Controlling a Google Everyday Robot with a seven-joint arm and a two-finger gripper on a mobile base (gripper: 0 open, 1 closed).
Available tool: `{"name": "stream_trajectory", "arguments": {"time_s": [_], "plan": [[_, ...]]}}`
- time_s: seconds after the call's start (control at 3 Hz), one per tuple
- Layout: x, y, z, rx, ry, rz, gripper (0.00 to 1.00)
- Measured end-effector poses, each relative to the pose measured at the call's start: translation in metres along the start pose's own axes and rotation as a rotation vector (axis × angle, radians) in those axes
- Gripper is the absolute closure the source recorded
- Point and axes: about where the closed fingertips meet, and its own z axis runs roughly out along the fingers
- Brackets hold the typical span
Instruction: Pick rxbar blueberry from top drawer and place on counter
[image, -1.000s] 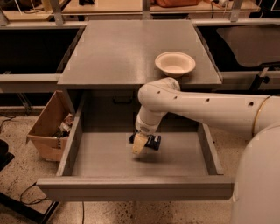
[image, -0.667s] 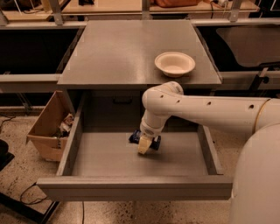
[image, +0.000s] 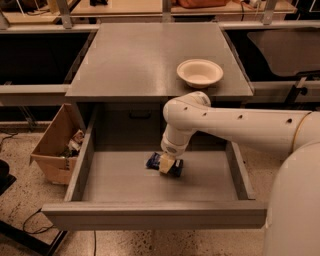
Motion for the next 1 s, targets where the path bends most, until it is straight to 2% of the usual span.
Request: {"name": "stream_trajectory", "arguments": {"time_s": [0.33,0.67,1.0], "plan": [[-0.003,0.005,-0.012,0.016,-0.020,-0.028,1.00],[-0.006,0.026,-0.057,0.062,0.006,-0.144,1.00],[-0.061,0.034,-0.209,0.215,0.015,-0.321,1.00]]}}
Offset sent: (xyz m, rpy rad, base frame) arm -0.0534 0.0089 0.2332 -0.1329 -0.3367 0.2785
